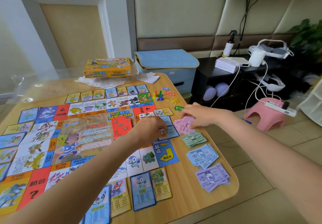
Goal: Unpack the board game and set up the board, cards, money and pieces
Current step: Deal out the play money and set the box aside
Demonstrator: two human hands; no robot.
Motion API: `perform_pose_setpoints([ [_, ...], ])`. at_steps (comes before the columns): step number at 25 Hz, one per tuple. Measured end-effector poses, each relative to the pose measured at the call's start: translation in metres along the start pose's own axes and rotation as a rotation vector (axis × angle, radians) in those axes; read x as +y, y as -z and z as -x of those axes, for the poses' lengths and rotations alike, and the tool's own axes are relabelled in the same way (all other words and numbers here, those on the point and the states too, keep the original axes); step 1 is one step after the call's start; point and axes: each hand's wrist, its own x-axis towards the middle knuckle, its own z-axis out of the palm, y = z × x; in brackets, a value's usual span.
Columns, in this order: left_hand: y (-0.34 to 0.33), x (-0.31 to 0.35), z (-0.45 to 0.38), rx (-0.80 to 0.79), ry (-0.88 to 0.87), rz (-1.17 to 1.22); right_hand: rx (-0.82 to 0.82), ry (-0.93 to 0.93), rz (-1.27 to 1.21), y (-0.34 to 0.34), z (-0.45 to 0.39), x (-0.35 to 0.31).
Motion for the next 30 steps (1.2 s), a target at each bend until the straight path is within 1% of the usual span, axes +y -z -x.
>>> perform_pose_setpoints([
  [3, 0.0, 0.0, 0.0, -0.013, -0.018, -0.003, -0.032, -0.114, -0.062, -0.001, 0.004, 0.009],
  [6, -0.001, 0.002, -0.002, -0.015, -0.046, 0.0, -0.05, -0.214, -0.252, -0.003, 0.007, 0.015],
  [10, -0.005, 0.004, -0.003, -0.012, -0.071, 0.003, 0.016, -0.253, -0.477, -0.008, 0.01, 0.021],
  [13, -0.005, 0.004, -0.004, -0.018, -0.075, 0.003, 0.026, -0.301, -0.65, -0.012, 0.013, 0.023],
  [15, -0.005, 0.006, -0.005, -0.022, -0.084, 0.003, 0.056, -0.325, -0.665, -0.013, 0.014, 0.025],
  [19, -0.006, 0.011, -0.009, -0.021, -0.103, -0.004, 0.157, -0.377, -0.518, -0.012, 0.015, 0.03],
  [21, -0.007, 0.011, -0.01, -0.023, -0.114, -0.008, 0.197, -0.383, -0.502, -0.011, 0.015, 0.033],
  [23, -0.007, 0.01, -0.01, -0.038, -0.116, -0.001, 0.263, -0.364, -0.58, -0.01, 0.016, 0.033],
  [25, -0.005, 0.01, -0.008, -0.025, -0.124, 0.03, 0.378, -0.347, -0.708, -0.007, 0.017, 0.032],
  [26, -0.003, 0.01, -0.007, 0.018, -0.117, 0.073, 0.448, -0.344, -0.77, -0.004, 0.017, 0.03],
  [27, 0.001, 0.012, -0.005, 0.097, -0.078, 0.144, 0.508, -0.328, -0.842, -0.001, 0.019, 0.025],
  [28, 0.005, 0.012, -0.004, 0.191, -0.002, 0.291, 0.546, -0.282, -0.934, 0.004, 0.021, 0.018],
  [29, 0.011, 0.013, -0.003, 0.248, 0.105, 0.56, 0.554, -0.198, -1.045, 0.009, 0.023, 0.008],
  [30, 0.019, 0.014, -0.002, 0.235, 0.209, 0.928, 0.526, -0.092, -1.148, 0.014, 0.024, -0.005],
])
